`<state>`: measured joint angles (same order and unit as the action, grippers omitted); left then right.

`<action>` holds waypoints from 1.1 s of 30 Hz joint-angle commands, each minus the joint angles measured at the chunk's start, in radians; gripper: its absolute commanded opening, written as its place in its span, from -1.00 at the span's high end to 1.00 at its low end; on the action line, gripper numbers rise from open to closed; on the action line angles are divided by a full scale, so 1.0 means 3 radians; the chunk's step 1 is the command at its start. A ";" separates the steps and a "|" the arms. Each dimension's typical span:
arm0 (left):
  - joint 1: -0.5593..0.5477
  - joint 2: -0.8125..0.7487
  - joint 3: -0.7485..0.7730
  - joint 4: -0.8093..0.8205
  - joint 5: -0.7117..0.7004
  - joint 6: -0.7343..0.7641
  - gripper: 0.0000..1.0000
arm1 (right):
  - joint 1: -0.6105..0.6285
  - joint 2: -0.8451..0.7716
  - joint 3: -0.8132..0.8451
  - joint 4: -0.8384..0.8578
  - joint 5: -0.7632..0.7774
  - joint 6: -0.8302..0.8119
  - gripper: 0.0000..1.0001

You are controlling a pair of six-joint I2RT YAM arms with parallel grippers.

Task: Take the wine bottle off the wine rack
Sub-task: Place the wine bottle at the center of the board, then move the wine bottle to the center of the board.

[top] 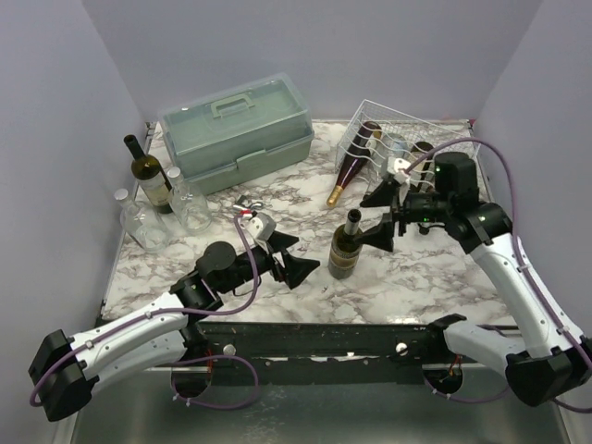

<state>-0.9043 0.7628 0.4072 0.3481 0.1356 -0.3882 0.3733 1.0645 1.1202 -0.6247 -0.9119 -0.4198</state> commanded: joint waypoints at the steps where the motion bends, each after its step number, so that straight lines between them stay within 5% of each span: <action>1: 0.0010 0.0082 0.0265 -0.0088 0.0287 0.0387 -0.97 | -0.0408 -0.0201 0.0297 -0.0344 -0.0953 -0.0045 -0.95; 10: 0.0010 0.0407 0.0679 -0.0158 0.0444 0.1033 -0.97 | -0.0869 -0.0442 0.0059 -0.0418 -0.0768 -0.0203 -0.98; 18: 0.0010 0.0775 0.0980 -0.0157 0.0603 0.1447 -0.97 | -0.1330 -0.0516 -0.0468 0.0261 -0.0730 0.0295 -0.99; 33: 0.0005 0.1522 0.1593 -0.0081 0.0705 0.1530 -0.97 | -0.1404 -0.0477 -0.1047 0.0958 -0.0044 0.0715 -0.99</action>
<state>-0.9043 1.1709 0.8249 0.3050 0.3061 0.0509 -0.0414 0.9386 0.8303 -0.3981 -0.9688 -0.2344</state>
